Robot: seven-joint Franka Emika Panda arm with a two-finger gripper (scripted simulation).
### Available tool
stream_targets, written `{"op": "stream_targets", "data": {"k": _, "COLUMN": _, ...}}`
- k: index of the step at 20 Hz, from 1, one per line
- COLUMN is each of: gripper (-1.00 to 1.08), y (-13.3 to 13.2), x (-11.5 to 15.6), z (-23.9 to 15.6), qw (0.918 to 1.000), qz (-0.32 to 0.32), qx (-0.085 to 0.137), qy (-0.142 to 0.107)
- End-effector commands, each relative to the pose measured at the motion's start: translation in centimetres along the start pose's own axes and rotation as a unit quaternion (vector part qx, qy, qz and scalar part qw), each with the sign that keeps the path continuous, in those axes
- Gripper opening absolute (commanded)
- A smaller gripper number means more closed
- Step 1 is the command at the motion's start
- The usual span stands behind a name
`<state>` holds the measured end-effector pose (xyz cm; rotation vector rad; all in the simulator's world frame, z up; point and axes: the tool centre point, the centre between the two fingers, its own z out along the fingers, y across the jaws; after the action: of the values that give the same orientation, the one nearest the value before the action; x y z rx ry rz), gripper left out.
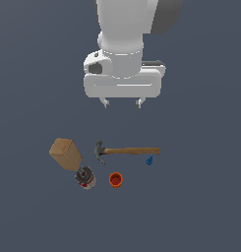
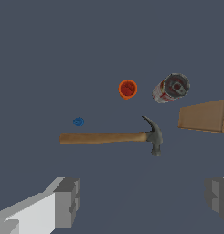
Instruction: Pick up a designated object from a clutter of objects.
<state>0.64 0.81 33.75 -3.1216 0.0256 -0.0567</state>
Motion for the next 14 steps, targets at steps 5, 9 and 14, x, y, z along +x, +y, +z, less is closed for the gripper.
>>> {"op": "stream_targets", "data": {"k": 5, "gripper": 1.0, "y": 0.8, "x": 0.1, "z": 0.0, "qw": 1.0, "qz": 0.007, "qx": 0.003, "qy": -0.001}}
{"op": "stream_targets", "data": {"k": 9, "gripper": 1.0, "y": 2.2, "x": 0.3, "z": 0.0, "qw": 0.9997, "qz": 0.022, "qx": 0.009, "qy": -0.002}}
{"op": "stream_targets", "data": {"k": 14, "gripper": 1.0, "y": 2.4, "x": 0.3, "z": -0.1, "qw": 0.9997, "qz": 0.024, "qx": 0.01, "qy": -0.002}}
